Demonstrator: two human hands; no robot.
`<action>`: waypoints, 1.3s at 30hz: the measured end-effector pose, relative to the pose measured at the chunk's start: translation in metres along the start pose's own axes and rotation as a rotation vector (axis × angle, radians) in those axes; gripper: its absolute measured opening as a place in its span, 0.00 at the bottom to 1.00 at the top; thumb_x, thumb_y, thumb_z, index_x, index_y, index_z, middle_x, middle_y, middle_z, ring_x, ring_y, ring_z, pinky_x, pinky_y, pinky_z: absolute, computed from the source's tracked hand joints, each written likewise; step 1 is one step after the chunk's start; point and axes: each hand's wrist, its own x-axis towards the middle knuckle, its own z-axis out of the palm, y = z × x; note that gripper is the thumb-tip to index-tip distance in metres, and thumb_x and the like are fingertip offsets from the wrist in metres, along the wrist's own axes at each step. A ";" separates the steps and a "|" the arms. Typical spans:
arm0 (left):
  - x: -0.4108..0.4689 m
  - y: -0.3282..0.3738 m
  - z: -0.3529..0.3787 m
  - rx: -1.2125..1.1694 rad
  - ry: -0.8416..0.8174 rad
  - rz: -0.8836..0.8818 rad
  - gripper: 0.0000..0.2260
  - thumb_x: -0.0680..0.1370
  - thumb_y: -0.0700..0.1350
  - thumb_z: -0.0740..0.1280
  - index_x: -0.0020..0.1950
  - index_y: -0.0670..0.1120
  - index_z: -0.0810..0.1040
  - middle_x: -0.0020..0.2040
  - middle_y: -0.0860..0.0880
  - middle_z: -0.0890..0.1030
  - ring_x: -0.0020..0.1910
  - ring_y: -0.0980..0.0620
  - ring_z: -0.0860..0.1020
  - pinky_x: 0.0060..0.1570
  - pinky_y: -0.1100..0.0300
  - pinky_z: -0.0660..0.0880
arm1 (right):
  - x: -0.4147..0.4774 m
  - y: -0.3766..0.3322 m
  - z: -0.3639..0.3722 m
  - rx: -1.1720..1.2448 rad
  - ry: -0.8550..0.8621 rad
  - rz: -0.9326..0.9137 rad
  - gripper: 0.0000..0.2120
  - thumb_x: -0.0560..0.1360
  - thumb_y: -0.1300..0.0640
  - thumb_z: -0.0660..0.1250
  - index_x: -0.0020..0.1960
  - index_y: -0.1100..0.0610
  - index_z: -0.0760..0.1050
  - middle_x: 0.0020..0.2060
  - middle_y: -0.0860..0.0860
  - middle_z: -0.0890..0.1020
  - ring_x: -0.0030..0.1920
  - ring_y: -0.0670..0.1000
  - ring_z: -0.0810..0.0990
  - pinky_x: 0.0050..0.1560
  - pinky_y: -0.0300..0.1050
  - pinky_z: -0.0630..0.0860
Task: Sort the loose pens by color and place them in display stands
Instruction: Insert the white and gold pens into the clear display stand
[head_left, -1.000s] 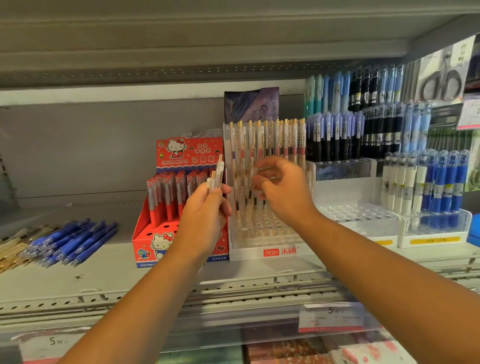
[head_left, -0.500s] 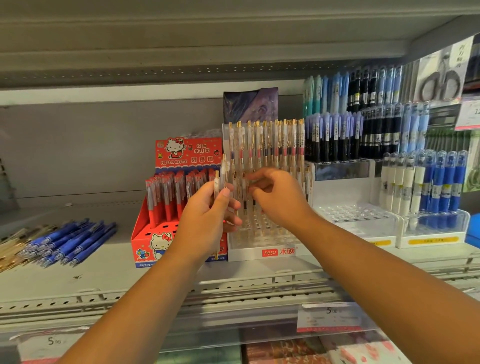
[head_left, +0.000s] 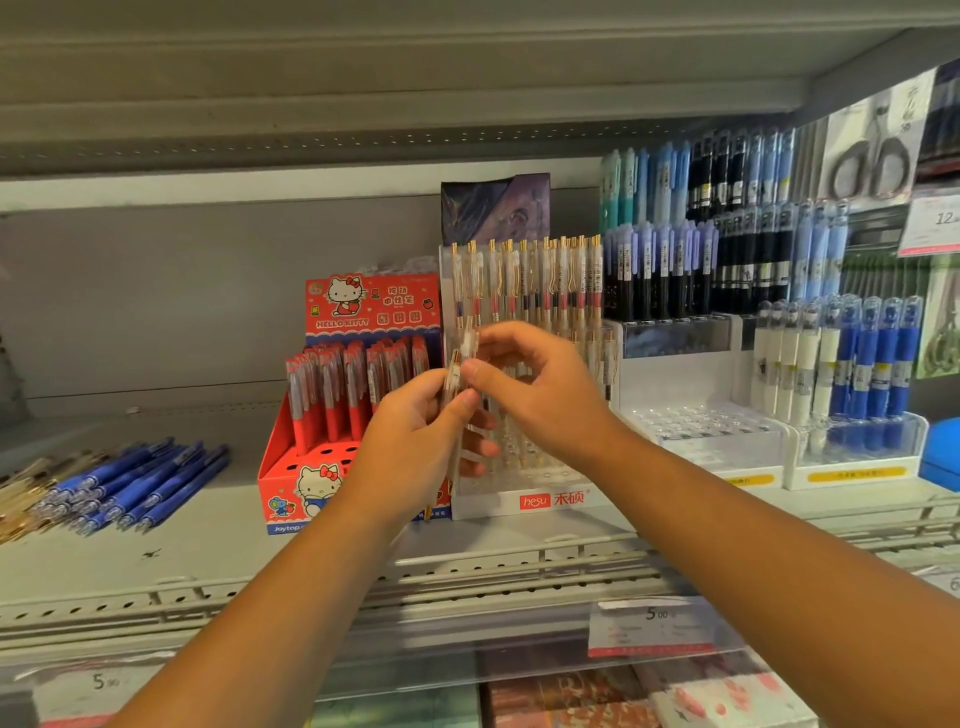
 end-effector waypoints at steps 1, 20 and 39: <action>0.000 0.000 0.000 0.001 -0.008 -0.004 0.09 0.83 0.42 0.62 0.54 0.52 0.81 0.41 0.45 0.84 0.38 0.44 0.84 0.36 0.53 0.81 | 0.000 -0.001 0.001 0.015 -0.009 0.009 0.08 0.75 0.60 0.71 0.52 0.51 0.79 0.44 0.46 0.83 0.47 0.42 0.81 0.47 0.34 0.77; 0.003 -0.001 -0.003 0.026 0.122 -0.054 0.05 0.83 0.44 0.61 0.53 0.46 0.77 0.39 0.47 0.81 0.33 0.53 0.81 0.32 0.52 0.82 | 0.011 0.000 -0.006 0.304 0.322 0.159 0.11 0.77 0.66 0.67 0.53 0.52 0.73 0.43 0.52 0.83 0.40 0.50 0.85 0.38 0.43 0.82; 0.004 -0.002 -0.005 0.107 0.131 0.028 0.12 0.83 0.44 0.60 0.52 0.57 0.81 0.37 0.56 0.82 0.38 0.58 0.80 0.45 0.60 0.80 | 0.012 0.021 -0.008 -0.144 0.255 0.186 0.11 0.78 0.61 0.68 0.56 0.48 0.72 0.44 0.44 0.79 0.47 0.45 0.80 0.46 0.49 0.83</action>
